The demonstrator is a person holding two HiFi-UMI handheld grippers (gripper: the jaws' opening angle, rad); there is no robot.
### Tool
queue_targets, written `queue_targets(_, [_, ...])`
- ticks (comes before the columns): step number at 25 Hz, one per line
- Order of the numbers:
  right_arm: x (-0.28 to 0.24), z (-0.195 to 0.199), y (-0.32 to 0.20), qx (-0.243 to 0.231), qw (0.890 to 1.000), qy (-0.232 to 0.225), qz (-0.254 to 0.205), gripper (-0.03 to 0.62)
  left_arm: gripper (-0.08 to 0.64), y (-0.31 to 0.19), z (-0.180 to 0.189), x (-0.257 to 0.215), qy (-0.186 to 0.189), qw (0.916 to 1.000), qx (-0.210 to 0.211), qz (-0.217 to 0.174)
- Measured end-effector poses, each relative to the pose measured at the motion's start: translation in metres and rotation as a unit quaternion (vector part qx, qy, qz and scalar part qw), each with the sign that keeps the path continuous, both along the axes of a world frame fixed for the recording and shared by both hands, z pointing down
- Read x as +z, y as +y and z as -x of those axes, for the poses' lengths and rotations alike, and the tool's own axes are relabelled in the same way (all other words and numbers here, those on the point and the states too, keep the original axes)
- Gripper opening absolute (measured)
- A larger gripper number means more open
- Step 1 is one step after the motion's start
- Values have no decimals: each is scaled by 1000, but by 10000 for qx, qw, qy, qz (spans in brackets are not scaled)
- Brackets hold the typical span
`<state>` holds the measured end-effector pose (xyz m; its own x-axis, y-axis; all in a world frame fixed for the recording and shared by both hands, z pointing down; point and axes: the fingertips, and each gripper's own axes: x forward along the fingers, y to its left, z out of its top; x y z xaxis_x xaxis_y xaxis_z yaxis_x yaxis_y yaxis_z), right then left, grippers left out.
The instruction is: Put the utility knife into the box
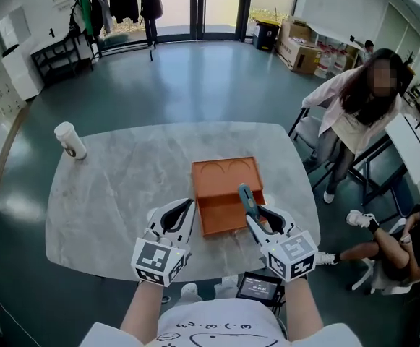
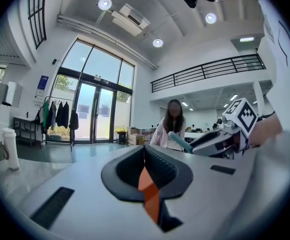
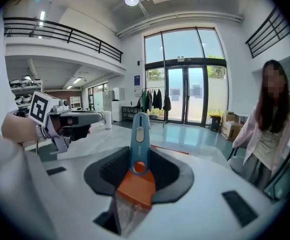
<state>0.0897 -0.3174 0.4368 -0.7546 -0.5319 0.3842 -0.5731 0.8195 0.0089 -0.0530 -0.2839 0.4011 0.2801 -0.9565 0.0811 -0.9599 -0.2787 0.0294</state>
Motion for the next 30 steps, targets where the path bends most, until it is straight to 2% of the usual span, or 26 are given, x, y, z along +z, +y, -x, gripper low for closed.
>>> queue_targets(6, [11,1,-28,-710,9973,183,76,133,15,-18,-4,7,28,9983,-577,80])
queue_targets(12, [23,-1,-52,-1234,9915,344,223,133,15,-35,-15,13,-36,9956,-908,215])
queue_targets(16, [50,9,-52,-1694,9827,657,346,133,15,-34,-9,27,-40,9927,-1150,353])
queue_targets(21, [85,10,-54,-2008,9725,1006,617,133,15,-35,-12,43,-66,9909,-1248,501])
queue_targets(30, [136,26,-48,-2527,9431,1821,1163,133,15,-32,-2,57,-80,9884,-1344,701])
